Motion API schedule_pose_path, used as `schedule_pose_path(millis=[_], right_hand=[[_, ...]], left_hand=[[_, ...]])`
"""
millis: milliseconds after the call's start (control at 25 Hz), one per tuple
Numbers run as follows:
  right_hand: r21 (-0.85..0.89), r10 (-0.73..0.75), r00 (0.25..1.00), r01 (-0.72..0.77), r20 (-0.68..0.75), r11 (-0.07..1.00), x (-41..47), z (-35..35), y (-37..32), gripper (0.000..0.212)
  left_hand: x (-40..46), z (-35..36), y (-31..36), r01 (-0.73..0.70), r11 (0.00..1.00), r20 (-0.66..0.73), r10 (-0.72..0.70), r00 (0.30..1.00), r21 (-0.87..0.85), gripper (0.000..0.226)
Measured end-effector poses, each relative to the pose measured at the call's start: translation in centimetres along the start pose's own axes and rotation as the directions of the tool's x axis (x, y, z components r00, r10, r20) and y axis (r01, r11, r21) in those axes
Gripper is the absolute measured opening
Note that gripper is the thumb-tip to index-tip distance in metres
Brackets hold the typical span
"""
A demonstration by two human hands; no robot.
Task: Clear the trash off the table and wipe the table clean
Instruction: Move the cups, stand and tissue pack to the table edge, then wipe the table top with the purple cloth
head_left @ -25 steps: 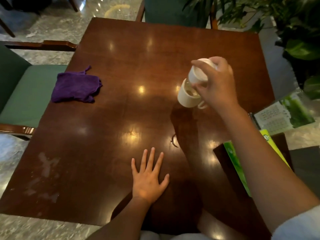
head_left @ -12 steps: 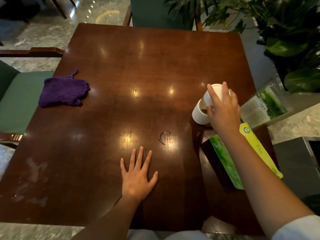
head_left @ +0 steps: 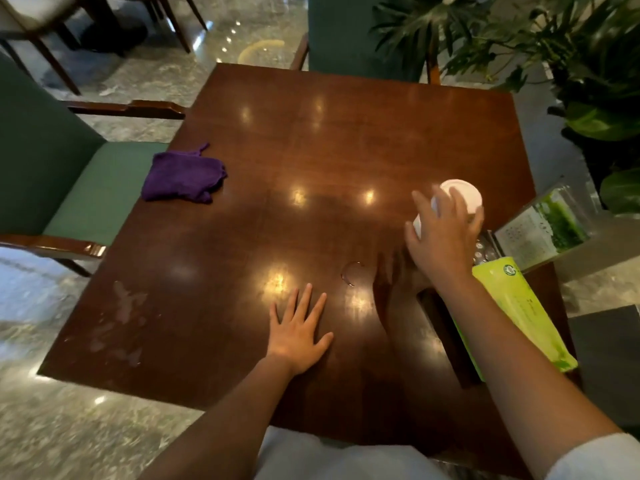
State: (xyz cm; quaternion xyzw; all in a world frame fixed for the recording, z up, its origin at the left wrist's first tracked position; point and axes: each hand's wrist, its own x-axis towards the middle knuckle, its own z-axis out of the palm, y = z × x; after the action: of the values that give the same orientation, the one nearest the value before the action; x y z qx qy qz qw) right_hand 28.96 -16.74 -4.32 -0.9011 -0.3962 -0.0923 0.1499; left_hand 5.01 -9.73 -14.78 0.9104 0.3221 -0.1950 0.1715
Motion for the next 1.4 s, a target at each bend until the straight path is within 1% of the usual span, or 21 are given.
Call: schedule_pose_path(millis=[80,120,160,200,280,360,480,600,680,800,880,960,1040,1160,1200,1240,1320,1400], right_hand=[[0.038,-0.098,0.993,0.096,0.063,0.995,-1.7,1.0,-2.8,0.043],[0.052,-0.149,0.982,0.144,0.118,0.988,-2.5,1.7,-4.4,0.041],[0.066,-0.193,0.964,0.183,0.181,0.981,-3.1,2.2,-6.0,0.038],[0.080,-0.223,0.944,0.210,0.242,0.974,-3.6,2.7,-7.5,0.034],[0.082,-0.268,0.904,0.255,0.334,0.963,-3.7,3.5,-10.7,0.030],[0.073,-0.309,0.879,0.303,0.362,0.950,-3.1,4.3,-14.1,0.028],[0.087,-0.342,0.871,0.333,0.352,0.939,-1.7,5.5,-18.9,0.027],[0.099,-0.328,0.875,0.314,0.356,0.944,0.6,6.9,-24.0,0.029],[0.101,-0.310,0.881,0.293,0.357,0.951,2.9,8.3,-27.5,0.030],[0.174,-0.307,0.905,0.265,0.294,0.948,7.4,11.4,-32.6,0.033],[0.193,-0.308,0.915,0.263,0.261,0.945,10.0,13.7,-35.3,0.042],[0.167,-0.298,0.915,0.260,0.272,0.951,12.1,16.0,-37.5,0.047],[0.150,-0.291,0.894,0.254,0.340,0.956,13.3,18.3,-39.0,0.050],[0.131,-0.253,0.808,0.217,0.532,0.967,14.0,21.2,-39.6,0.054],[0.118,-0.235,0.785,0.205,0.573,0.972,13.9,21.7,-39.7,0.053],[0.105,-0.220,0.779,0.196,0.587,0.975,13.7,22.1,-39.7,0.052],[0.082,-0.205,0.804,0.193,0.559,0.978,13.1,22.2,-39.8,0.047],[0.091,-0.205,0.850,0.184,0.486,0.979,12.3,21.9,-39.9,0.036]], left_hand=[[-0.3,-1.9,0.1,-0.008,0.998,0.037,0.010,0.999,-0.060,0.069],[-0.4,-2.9,-0.2,-0.012,0.996,0.019,0.014,1.000,-0.091,0.067],[-0.6,-3.9,-0.6,-0.021,0.994,-0.025,0.018,1.000,-0.106,0.063],[-0.7,-4.7,-1.2,-0.031,0.995,-0.099,0.021,0.995,-0.097,0.056],[-0.8,-6.3,-3.4,-0.035,0.998,-0.272,0.020,0.962,-0.051,0.040],[-0.6,-8.3,-6.8,-0.010,0.998,-0.369,-0.010,0.929,-0.054,0.031],[0.1,-11.6,-12.6,-0.020,0.997,-0.435,-0.013,0.900,-0.070,0.021],[1.5,-14.9,-18.8,-0.057,0.997,-0.501,0.026,0.865,-0.047,0.022],[3.1,-16.9,-23.0,-0.052,0.998,-0.544,0.027,0.839,-0.031,0.025],[6.7,-19.7,-29.4,0.013,1.000,-0.543,-0.026,0.839,-0.029,0.021],[9.4,-20.9,-32.8,0.026,0.999,-0.538,-0.038,0.842,-0.029,0.029],[12.4,-21.2,-35.0,0.043,0.999,-0.504,-0.047,0.862,-0.018,0.040],[14.9,-20.8,-35.8,0.057,0.998,-0.441,-0.062,0.896,-0.025,0.047],[17.6,-19.4,-36.2,0.042,0.996,-0.287,-0.063,0.956,-0.077,0.053],[18.0,-18.8,-36.3,0.036,0.996,-0.244,-0.056,0.968,-0.087,0.056],[18.3,-18.2,-36.4,0.031,0.994,-0.227,-0.053,0.972,-0.101,0.058],[18.2,-17.4,-36.3,0.020,0.988,-0.280,-0.064,0.958,-0.155,0.060],[17.6,-17.1,-35.6,-0.012,0.980,-0.371,-0.064,0.926,-0.199,0.057]])
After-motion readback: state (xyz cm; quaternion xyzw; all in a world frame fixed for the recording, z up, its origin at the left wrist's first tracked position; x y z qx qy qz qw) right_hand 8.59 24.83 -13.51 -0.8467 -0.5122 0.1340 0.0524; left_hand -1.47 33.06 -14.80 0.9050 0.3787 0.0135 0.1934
